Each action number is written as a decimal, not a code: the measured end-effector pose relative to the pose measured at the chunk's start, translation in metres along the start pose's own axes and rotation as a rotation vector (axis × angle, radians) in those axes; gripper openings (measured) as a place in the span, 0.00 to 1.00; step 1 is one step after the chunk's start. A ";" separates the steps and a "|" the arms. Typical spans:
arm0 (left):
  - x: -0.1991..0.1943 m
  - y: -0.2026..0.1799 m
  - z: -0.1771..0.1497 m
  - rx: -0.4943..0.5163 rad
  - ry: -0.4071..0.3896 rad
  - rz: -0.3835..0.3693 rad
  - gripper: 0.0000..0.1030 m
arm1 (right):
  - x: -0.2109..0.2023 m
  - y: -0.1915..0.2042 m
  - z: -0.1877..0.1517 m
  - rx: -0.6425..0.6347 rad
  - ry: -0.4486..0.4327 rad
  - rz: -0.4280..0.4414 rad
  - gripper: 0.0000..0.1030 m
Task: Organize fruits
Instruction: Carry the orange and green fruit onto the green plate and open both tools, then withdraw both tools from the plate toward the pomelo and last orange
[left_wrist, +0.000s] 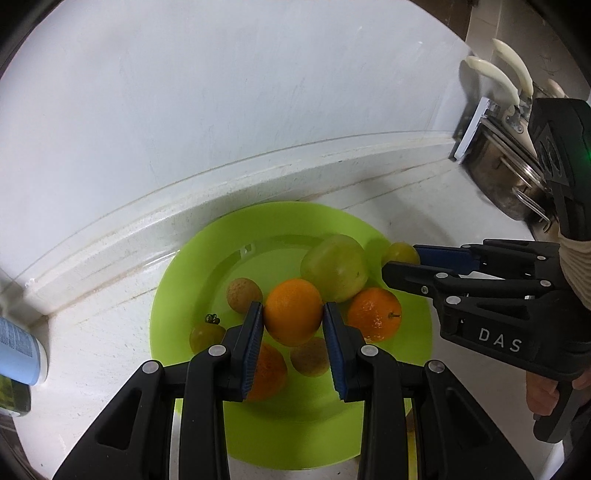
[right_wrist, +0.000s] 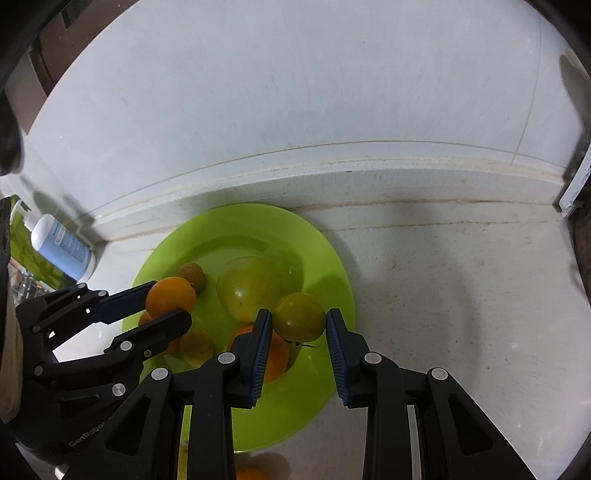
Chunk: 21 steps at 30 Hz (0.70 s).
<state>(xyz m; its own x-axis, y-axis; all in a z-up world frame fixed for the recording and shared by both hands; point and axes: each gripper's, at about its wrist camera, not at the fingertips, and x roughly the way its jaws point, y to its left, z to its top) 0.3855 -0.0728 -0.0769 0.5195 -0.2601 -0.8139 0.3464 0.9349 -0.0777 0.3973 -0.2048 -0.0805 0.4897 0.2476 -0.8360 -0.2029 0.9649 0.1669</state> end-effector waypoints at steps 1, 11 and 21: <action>0.000 0.000 0.000 -0.001 -0.001 -0.001 0.32 | 0.001 0.000 0.000 0.000 0.002 0.001 0.31; -0.025 -0.005 -0.003 0.002 -0.065 0.041 0.40 | -0.010 0.000 -0.004 -0.004 -0.034 -0.003 0.44; -0.096 -0.014 -0.028 0.027 -0.233 0.112 0.58 | -0.069 0.028 -0.030 -0.116 -0.177 -0.063 0.49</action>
<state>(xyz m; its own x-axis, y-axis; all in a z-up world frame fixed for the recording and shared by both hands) 0.3086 -0.0546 -0.0142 0.7209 -0.2069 -0.6614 0.2954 0.9551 0.0232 0.3322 -0.1976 -0.0344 0.6436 0.2090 -0.7363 -0.2589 0.9647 0.0476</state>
